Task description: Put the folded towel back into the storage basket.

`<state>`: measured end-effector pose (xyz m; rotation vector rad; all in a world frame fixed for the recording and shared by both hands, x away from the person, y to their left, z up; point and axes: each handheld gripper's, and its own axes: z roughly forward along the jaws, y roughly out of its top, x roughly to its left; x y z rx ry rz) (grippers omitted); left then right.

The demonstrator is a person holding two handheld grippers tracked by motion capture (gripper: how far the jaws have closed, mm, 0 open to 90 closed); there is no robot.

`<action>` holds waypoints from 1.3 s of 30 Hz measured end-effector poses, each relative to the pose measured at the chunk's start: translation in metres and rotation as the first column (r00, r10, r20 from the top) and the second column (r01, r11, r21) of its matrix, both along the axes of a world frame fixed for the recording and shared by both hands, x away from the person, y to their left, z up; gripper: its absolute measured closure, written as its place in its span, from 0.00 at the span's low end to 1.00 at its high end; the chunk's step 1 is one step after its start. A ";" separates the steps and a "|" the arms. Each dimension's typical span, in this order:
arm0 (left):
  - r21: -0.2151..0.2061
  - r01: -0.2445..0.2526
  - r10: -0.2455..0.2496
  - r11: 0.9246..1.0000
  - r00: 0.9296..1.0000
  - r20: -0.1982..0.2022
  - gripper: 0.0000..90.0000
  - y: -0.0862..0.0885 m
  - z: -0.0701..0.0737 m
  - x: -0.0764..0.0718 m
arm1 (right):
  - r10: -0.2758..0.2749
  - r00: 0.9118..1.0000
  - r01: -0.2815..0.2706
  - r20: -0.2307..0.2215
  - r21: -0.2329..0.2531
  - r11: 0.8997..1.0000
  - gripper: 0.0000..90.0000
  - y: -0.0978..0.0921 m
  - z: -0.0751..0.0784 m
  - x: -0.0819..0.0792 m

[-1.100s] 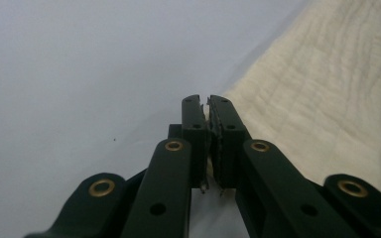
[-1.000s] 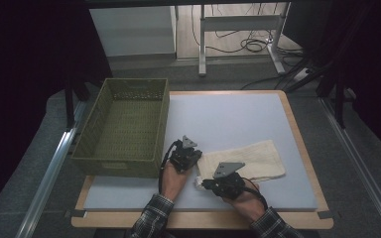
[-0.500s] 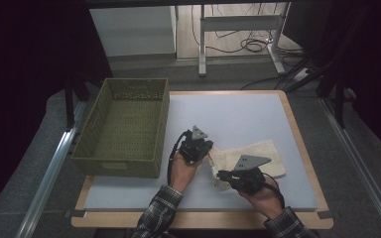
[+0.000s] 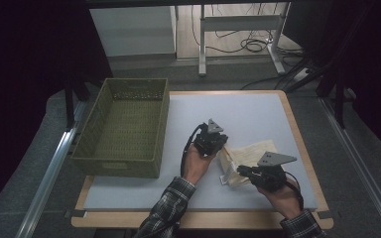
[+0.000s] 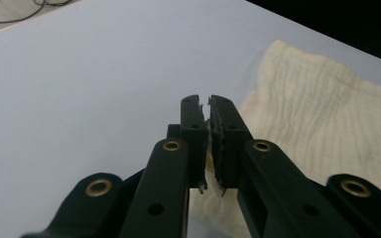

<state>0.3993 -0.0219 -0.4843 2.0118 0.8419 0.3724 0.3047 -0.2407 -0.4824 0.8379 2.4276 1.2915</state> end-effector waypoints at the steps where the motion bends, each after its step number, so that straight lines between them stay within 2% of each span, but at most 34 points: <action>1: 0.004 0.006 -0.006 1.000 1.000 0.003 0.95 -0.004 0.000 0.001 | -0.005 1.000 0.005 0.002 0.002 1.000 0.94 -0.002 0.000 0.000; 12: 0.029 0.066 -0.066 0.997 0.997 0.028 0.94 -0.039 -0.001 0.014 | -0.073 0.997 0.073 0.000 0.002 0.997 0.94 -0.032 -0.004 0.002; 19: 0.030 0.100 -0.101 0.995 0.994 0.046 0.94 -0.055 0.002 0.019 | -0.108 0.994 0.108 -0.002 0.002 0.994 0.94 -0.047 -0.005 0.003; 23: 0.000 0.129 -0.129 0.992 0.991 0.045 0.94 -0.060 0.002 0.023 | -0.130 0.992 0.130 -0.002 0.001 0.992 0.94 -0.057 -0.007 0.004; 26: 0.014 0.148 -0.148 0.989 0.988 0.046 0.93 -0.066 0.001 0.027 | -0.147 0.989 0.147 -0.005 0.004 0.989 0.94 -0.064 -0.008 0.005; 33: 0.037 0.170 -0.171 0.985 0.984 0.045 0.93 -0.082 -0.001 0.031 | -0.174 0.985 0.174 -0.014 0.005 0.985 0.94 -0.078 -0.013 0.006; 39: 0.033 0.176 -0.178 0.984 0.983 0.044 0.93 -0.094 0.001 0.036 | -0.194 0.981 0.194 -0.017 0.007 0.981 0.94 -0.086 -0.013 0.006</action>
